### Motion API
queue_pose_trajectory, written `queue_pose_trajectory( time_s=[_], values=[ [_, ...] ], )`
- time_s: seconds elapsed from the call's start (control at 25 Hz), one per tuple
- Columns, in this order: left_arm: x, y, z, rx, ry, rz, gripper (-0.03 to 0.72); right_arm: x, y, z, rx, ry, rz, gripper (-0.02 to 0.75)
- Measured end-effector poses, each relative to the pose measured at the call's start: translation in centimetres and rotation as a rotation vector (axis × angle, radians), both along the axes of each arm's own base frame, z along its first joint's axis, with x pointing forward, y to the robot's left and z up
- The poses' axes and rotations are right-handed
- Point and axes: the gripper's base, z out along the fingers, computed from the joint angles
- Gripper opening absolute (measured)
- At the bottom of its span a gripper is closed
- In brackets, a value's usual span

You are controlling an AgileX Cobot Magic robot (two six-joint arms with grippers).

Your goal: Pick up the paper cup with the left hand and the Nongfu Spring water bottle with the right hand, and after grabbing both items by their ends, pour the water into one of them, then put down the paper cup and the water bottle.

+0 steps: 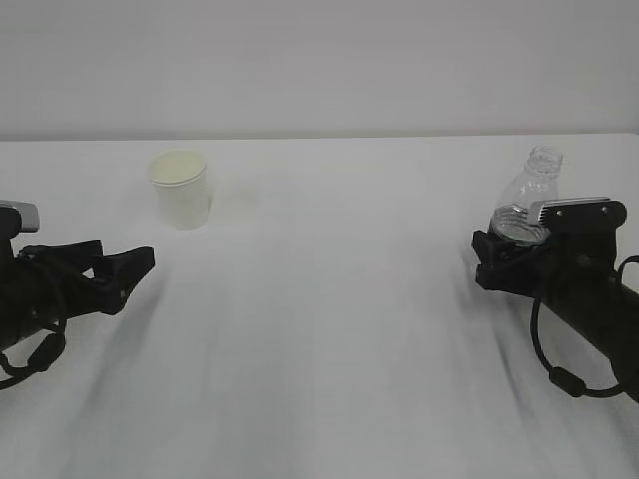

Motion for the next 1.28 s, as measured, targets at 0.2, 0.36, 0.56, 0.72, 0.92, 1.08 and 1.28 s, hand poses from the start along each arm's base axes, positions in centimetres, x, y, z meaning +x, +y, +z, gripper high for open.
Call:
queue_pose_trajectory(
  time_s=[0.2,0.36,0.56,0.72,0.92,1.08,1.28],
  values=[
    [0.00,0.00,0.00,0.000,0.000,0.000,0.588,-0.01,0.03,0.00,0.000,0.000,0.004,0.480],
    [0.00,0.00,0.00,0.000,0.000,0.000,0.587,-0.01,0.06,0.00,-0.001,0.000,0.008,0.435],
    [0.00,0.00,0.00,0.000,0.000,0.000,0.587,-0.04,0.17,0.00,-0.003,0.000,0.021,0.403],
    [0.00,0.00,0.00,0.000,0.000,0.000,0.587,-0.04,0.17,0.00,-0.003,0.000,0.021,0.384],
    [0.00,0.00,0.00,0.000,0.000,0.000,0.587,-0.05,0.22,0.00,-0.003,0.000,0.027,0.376],
    [0.00,0.00,0.00,0.000,0.000,0.000,0.587,-0.05,0.24,0.00,-0.004,0.000,0.029,0.375],
    [0.01,0.01,0.00,0.000,0.000,0.002,0.587,-0.52,0.27,0.71,-0.052,-0.003,0.053,0.375]
  ],
)
